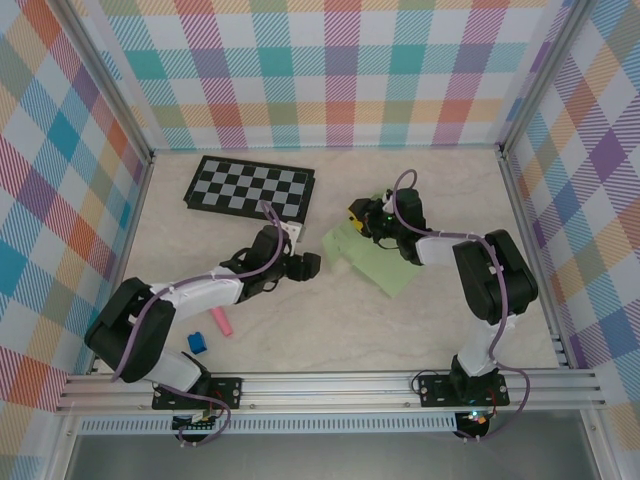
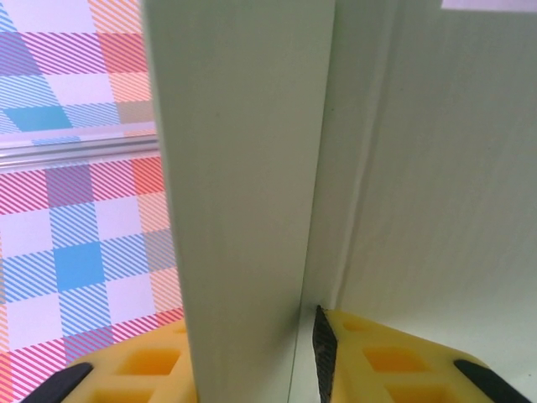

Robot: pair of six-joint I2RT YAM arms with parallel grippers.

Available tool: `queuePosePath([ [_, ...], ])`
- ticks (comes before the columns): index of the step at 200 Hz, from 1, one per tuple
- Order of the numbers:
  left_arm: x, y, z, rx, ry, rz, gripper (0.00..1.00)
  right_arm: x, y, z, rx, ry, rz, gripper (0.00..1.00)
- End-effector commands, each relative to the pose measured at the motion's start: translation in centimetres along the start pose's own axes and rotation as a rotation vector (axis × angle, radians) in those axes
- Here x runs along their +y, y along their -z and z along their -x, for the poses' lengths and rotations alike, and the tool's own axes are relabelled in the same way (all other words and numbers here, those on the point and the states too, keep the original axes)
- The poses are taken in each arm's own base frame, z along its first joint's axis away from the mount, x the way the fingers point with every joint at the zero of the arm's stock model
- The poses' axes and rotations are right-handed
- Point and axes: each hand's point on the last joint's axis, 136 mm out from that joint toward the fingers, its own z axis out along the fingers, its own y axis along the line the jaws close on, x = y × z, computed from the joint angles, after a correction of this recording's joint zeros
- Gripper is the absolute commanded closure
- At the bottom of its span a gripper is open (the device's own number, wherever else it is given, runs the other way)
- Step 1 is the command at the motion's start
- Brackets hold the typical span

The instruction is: Fold the paper box

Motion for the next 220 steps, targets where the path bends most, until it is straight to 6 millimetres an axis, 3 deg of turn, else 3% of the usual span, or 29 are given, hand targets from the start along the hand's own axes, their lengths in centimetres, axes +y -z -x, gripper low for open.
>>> queuePosePath([
  [1,-0.4,-0.7,0.5,-0.024,-0.019,-0.010,0.26,2.7,1.0,0.1,-0.011,0.051,0.071,0.63],
  [40,-0.3,-1.4,0.2,-0.007,-0.023,-0.004,0.26,2.7,1.7,0.1,-0.023,0.059,0.065,0.58],
  [72,-0.3,-1.6,-0.2,0.007,-0.028,-0.002,0.26,1.3,1.6,-0.1,-0.013,0.043,0.018,0.63],
  [84,0.2,-1.7,-0.3,0.010,-0.017,0.021,0.26,0.9,1.5,-0.2,0.000,0.035,0.006,0.52],
  [102,2.4,-1.6,0.0,0.011,0.084,0.136,0.25,0.3,1.2,-0.5,0.037,0.032,-0.058,0.46],
  [123,2.9,-0.8,2.1,-0.019,0.262,0.077,0.25,0.8,1.6,-0.6,0.038,0.062,-0.065,0.45],
  [143,1.6,0.2,3.6,-0.043,0.433,-0.026,0.24,1.0,1.8,-0.4,0.034,0.094,-0.083,0.44],
  [164,0.1,-0.2,3.2,-0.006,0.555,-0.091,0.23,1.1,1.7,-0.3,0.028,0.096,-0.084,0.46],
  [220,-1.0,-1.8,2.3,0.064,0.579,-0.102,0.24,1.6,1.7,-0.2,0.027,0.100,-0.076,0.49],
])
